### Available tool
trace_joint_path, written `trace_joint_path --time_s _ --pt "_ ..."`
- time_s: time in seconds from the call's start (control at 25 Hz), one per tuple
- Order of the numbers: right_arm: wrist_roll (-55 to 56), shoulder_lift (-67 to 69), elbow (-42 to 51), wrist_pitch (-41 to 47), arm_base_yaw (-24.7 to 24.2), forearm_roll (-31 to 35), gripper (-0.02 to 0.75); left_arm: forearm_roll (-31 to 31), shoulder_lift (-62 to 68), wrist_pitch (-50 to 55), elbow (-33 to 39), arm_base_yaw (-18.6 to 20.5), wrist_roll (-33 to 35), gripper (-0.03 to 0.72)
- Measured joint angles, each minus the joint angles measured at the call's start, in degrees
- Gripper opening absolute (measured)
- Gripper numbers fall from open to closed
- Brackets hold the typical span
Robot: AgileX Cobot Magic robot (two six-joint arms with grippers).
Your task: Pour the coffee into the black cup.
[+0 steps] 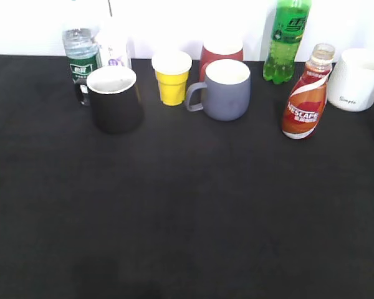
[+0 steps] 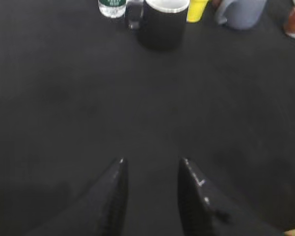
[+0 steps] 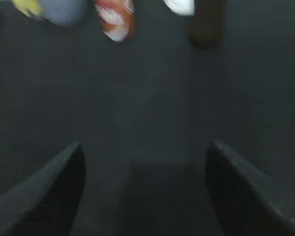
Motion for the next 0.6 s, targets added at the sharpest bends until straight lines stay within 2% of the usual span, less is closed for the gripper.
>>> trace_joint_path --time_s 0.12,0.24,0.4,0.52,0.6 --pt "-1.12 -0.05 4.32 -7.68 0.00 -0.18 0.591 -1.06 -4.60 -1.48 2.67 0.00 3.58 0.269" --pt "-3.65 -0.04 4.74 -8.49 0.00 1.20 0.591 -4.22 -4.66 -3.31 4.04 0.00 8.68 0.269" --pt "-3.84 -0.04 4.79 -8.49 0.00 1.31 0.591 -4.44 -4.66 -3.49 4.10 0.00 8.87 0.269" --pt "-3.84 -0.04 4.79 -8.53 -0.31 1.31 0.591 -4.44 -4.66 -3.49 4.10 0.24 8.95 0.241" --pt "-3.84 -0.04 4.79 -8.56 -3.19 1.31 0.591 -4.44 -4.66 -3.49 4.10 3.44 9.01 0.238"
